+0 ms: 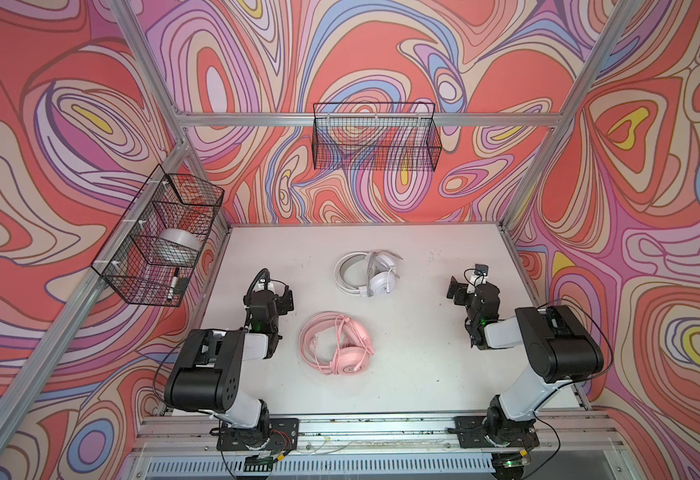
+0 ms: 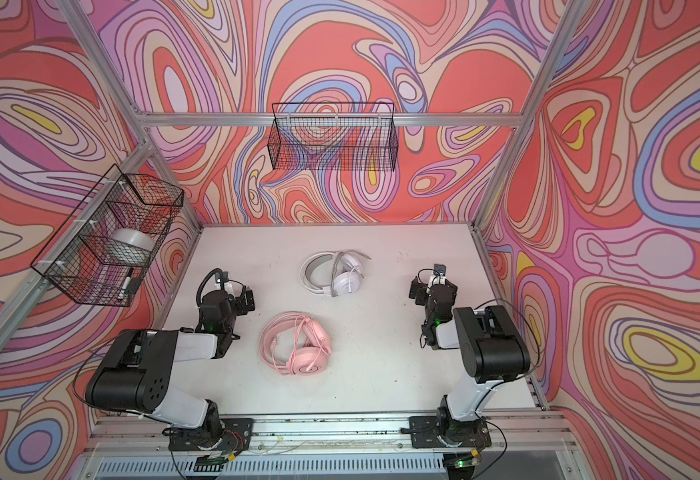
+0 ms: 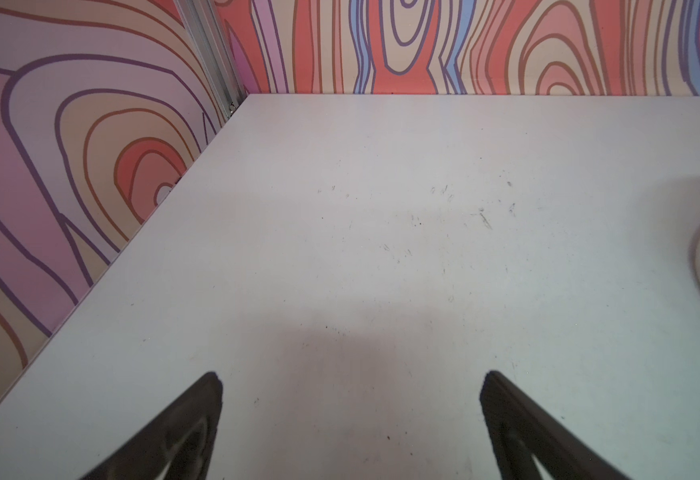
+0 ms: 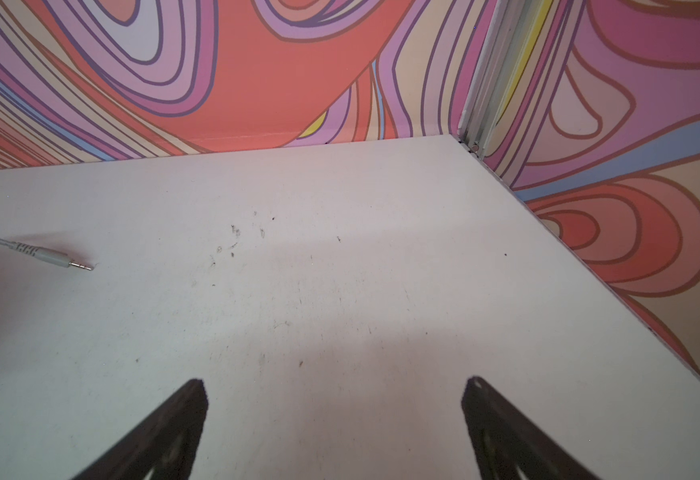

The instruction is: Wrap the headphones

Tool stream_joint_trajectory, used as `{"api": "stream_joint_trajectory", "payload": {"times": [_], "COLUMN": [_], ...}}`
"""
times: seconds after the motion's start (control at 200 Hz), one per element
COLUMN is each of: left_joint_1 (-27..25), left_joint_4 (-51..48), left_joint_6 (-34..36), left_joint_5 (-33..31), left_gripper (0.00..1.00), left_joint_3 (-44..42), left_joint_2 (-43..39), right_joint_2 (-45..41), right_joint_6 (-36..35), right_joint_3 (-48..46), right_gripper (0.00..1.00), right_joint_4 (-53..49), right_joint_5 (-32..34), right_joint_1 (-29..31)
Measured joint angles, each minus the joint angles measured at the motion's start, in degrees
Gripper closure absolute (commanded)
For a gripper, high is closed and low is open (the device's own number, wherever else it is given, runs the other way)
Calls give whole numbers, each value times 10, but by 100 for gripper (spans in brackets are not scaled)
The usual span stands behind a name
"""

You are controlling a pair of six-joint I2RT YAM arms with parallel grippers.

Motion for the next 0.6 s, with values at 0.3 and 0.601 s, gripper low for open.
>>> {"api": "stream_joint_trajectory", "payload": {"times": [0.3, 0.601], "left_joint_1": [0, 0], "left_joint_4": [5, 9], "left_joint_6": [0, 0], "left_joint_5": [0, 0], "left_gripper": [0, 0], "left_joint_3": [-2, -3], "left_joint_2": [0, 0], "right_joint_2": [0, 0], "right_joint_6": [0, 0], "right_joint_3": [0, 0], "right_gripper": [2, 2], "right_joint_4": [0, 0], "right_joint_5": [0, 0], "right_joint_1": [0, 0]}}
